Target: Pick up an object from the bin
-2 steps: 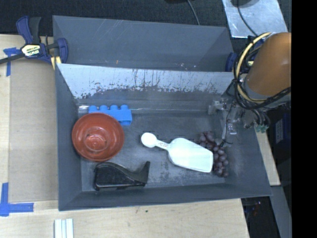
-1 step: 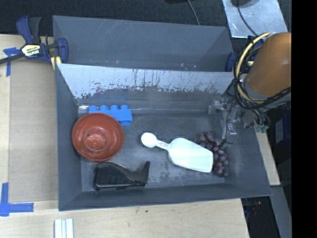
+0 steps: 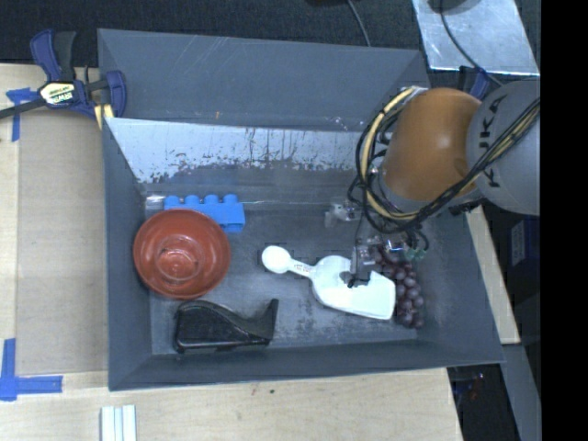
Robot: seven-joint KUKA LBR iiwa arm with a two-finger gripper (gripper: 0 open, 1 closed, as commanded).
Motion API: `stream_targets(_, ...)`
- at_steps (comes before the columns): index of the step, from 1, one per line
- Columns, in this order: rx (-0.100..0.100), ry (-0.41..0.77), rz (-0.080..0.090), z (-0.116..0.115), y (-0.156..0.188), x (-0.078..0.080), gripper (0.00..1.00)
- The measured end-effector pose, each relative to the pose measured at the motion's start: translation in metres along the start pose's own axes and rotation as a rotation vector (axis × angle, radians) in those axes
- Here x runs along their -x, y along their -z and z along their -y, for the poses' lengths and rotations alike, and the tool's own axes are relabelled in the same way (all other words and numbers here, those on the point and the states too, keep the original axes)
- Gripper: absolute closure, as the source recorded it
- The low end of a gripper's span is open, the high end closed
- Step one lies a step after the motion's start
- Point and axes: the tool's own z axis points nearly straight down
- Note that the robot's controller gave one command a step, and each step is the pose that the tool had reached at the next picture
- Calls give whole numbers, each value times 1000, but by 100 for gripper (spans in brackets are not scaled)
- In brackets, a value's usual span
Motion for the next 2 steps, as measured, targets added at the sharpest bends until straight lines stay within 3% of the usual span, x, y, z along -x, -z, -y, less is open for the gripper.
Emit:
stream_targets(1, -7, -92, 7, 25, -10, 4, 0)
stream_targets(2, -2, -29, 8, -5, -37, 36, 0)
